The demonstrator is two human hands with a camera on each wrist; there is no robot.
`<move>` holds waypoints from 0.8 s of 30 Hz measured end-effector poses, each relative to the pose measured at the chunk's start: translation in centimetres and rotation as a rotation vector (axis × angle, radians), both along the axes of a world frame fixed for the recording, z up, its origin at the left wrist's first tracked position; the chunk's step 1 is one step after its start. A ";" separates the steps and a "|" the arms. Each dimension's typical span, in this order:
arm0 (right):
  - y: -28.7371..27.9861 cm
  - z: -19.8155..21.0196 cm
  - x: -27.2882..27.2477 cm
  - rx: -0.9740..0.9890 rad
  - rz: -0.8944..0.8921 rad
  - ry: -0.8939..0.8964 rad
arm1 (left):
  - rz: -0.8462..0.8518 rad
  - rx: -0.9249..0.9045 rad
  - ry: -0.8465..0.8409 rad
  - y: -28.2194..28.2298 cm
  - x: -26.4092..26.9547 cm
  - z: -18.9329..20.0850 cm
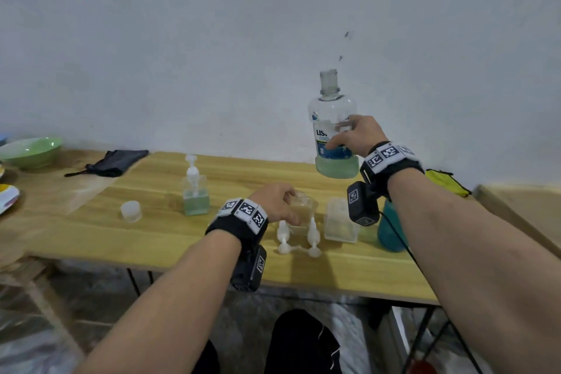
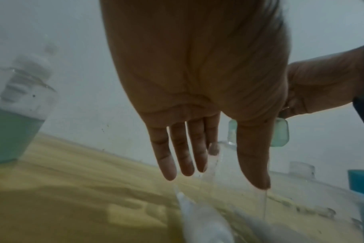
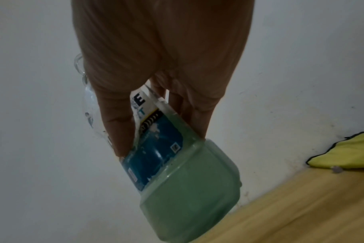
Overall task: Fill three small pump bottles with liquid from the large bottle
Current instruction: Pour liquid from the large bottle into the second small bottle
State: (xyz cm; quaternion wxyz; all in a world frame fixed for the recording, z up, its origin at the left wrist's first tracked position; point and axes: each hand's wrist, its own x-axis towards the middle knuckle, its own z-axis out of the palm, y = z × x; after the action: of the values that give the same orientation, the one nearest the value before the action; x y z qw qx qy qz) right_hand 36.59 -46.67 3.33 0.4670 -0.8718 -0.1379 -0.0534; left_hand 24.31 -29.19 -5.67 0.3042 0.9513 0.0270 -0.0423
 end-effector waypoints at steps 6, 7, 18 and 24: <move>-0.3 -0.9 0.3 -0.032 0.055 0.010 | 0.109 -0.125 -0.155 1.3 0.8 0.4; 0.1 -0.9 0.3 -0.040 0.072 0.006 | 0.144 -0.135 -0.191 2.0 0.8 0.8; 7.4 -1.6 -0.3 -0.340 0.228 -0.070 | 0.394 -0.098 -0.153 9.4 -1.3 -0.7; 8.9 -2.7 -0.3 -0.625 0.275 -0.070 | 0.445 -0.072 -0.162 9.8 0.1 -1.3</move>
State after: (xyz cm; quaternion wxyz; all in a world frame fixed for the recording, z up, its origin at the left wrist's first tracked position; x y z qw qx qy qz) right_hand 36.27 -37.82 0.61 0.1749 -0.9437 -0.2797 0.0253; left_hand 24.44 -19.41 -6.97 0.3408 0.9107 0.2100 0.1016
